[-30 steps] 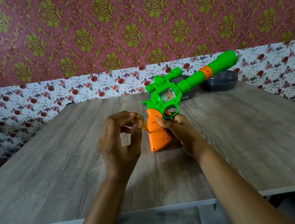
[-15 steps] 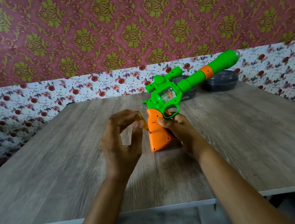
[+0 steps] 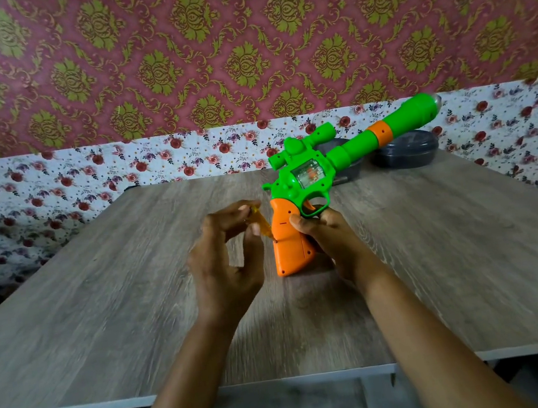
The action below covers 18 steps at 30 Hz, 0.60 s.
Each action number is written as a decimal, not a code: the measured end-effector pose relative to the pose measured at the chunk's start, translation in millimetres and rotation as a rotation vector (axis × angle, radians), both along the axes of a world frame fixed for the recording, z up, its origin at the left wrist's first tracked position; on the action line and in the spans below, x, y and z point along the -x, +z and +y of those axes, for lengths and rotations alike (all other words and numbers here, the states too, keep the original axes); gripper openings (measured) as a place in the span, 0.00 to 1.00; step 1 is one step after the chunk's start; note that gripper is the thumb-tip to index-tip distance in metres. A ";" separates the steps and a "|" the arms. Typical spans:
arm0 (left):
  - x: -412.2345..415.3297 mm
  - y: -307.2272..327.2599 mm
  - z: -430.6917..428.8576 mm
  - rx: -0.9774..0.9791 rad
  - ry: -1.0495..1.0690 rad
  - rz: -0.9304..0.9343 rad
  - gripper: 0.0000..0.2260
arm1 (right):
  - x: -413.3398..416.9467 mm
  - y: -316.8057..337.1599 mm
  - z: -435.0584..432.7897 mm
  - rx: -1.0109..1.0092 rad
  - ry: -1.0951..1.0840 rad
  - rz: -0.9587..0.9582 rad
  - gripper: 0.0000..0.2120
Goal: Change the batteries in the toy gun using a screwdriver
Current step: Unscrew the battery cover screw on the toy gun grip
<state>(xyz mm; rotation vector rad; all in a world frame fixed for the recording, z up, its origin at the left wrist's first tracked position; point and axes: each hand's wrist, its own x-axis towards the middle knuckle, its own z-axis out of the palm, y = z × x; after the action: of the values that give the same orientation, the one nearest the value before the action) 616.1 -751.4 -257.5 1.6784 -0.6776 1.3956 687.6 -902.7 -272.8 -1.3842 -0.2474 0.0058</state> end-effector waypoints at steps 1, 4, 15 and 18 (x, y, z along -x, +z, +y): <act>-0.7 0.0 0.3 0.000 0.002 0.000 0.10 | -0.5 -0.2 0.3 0.001 -0.004 0.002 0.13; -2.2 -0.4 1.5 -0.009 0.015 -0.004 0.13 | -0.8 0.6 0.8 -0.001 -0.001 0.007 0.15; -1.4 -2.2 -1.1 0.001 0.023 -0.024 0.08 | -0.5 -0.1 0.0 0.010 0.003 0.008 0.13; -1.5 -0.8 0.8 0.038 0.036 0.007 0.12 | -2.4 0.1 1.6 0.031 -0.017 0.024 0.12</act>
<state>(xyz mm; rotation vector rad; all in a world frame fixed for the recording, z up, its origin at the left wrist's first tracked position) 617.5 -750.6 -258.3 1.6722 -0.6154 1.4191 690.0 -901.1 -272.7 -1.4158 -0.2166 0.0121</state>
